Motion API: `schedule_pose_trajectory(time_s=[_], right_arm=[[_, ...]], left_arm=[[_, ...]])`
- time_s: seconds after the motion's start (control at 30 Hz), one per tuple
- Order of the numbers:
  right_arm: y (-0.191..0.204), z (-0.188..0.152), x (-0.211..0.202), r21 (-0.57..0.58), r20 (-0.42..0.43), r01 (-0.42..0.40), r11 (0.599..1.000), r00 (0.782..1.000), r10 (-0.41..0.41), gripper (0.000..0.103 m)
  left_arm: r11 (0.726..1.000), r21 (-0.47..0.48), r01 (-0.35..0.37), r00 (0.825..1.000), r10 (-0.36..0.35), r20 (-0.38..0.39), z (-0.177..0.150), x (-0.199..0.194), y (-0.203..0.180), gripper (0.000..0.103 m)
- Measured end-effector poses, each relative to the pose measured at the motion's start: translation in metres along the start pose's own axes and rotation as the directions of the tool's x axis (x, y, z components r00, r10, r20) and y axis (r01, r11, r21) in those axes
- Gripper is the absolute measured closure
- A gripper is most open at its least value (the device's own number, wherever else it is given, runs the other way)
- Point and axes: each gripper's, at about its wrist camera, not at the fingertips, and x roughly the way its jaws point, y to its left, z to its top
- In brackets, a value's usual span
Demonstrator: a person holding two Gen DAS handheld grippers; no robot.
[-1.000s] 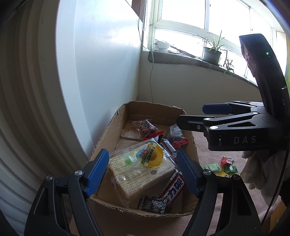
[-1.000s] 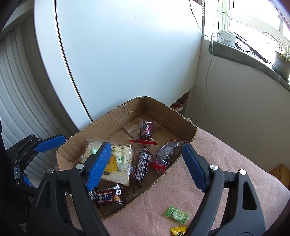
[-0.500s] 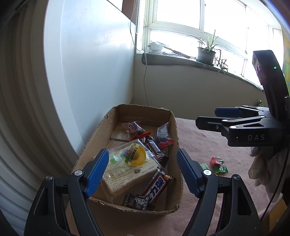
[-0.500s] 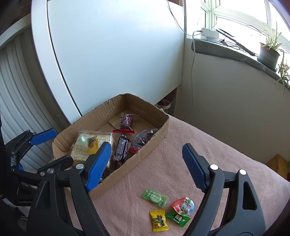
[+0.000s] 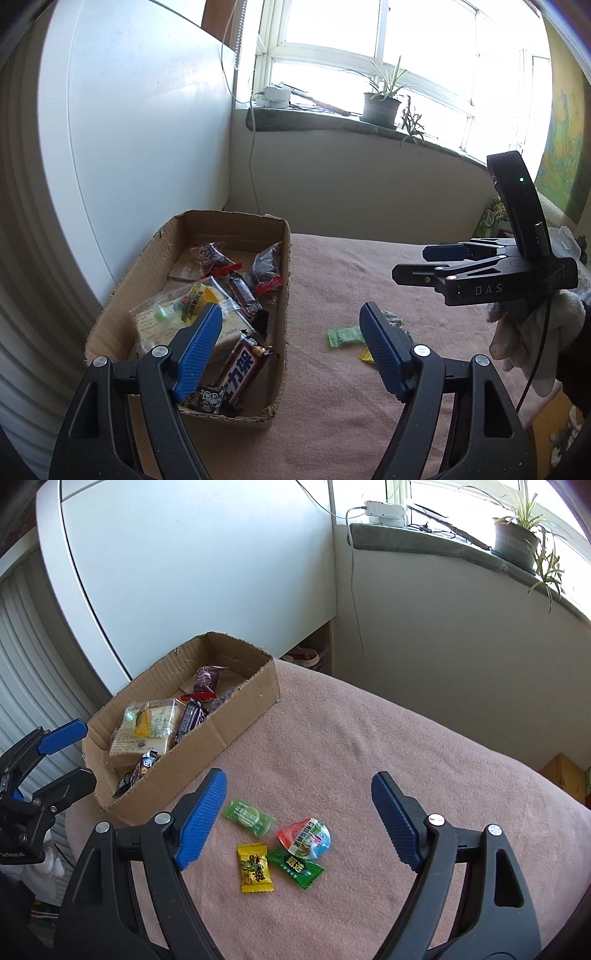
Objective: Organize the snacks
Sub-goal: 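Move both open grippers back toward the green and yellow candies on the table, then grasp the yellow candy with the left gripper while the right gripper grasps the round red-and-white candy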
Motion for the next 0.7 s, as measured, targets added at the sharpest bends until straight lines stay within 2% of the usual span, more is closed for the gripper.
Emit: schedule_pose_trajectory(time_s=[0.07, 0.2, 0.27, 0.4, 0.57, 0.7], right_arm=[[-0.008, -0.008, 0.004, 0.005, -0.026, -0.008, 1.0, 1.0, 0.008, 0.02], [-0.018, -0.021, 0.01, 0.012, -0.053, -0.036, 0.999, 0.998, 0.036, 0.02], [-0.022, -0.026, 0.015, 0.017, -0.076, -0.054, 0.998, 0.996, 0.055, 0.02], [-0.023, -0.034, 0.025, 0.006, -0.103, -0.08, 0.997, 0.991, 0.081, 0.02], [-0.022, -0.04, 0.036, -0.005, -0.123, -0.107, 0.994, 0.987, 0.106, 0.02], [-0.023, -0.041, 0.044, -0.009, -0.131, -0.121, 0.993, 0.984, 0.119, 0.02]], left_arm=[[1.0, 0.004, 0.028, 1.0, -0.028, -0.013, -0.002, 0.002, -0.009, 0.034], [0.996, 0.009, 0.089, 0.995, -0.089, -0.045, -0.008, 0.009, -0.027, 0.038], [0.993, 0.009, 0.122, 0.99, -0.121, -0.075, -0.013, 0.016, -0.037, 0.044], [0.987, 0.005, 0.162, 0.978, -0.16, -0.138, -0.025, 0.033, -0.056, 0.05], [0.984, -0.023, 0.177, 0.963, -0.178, -0.203, -0.04, 0.059, -0.072, 0.057], [0.987, -0.018, 0.158, 0.96, -0.158, -0.229, -0.048, 0.075, -0.083, 0.061]])
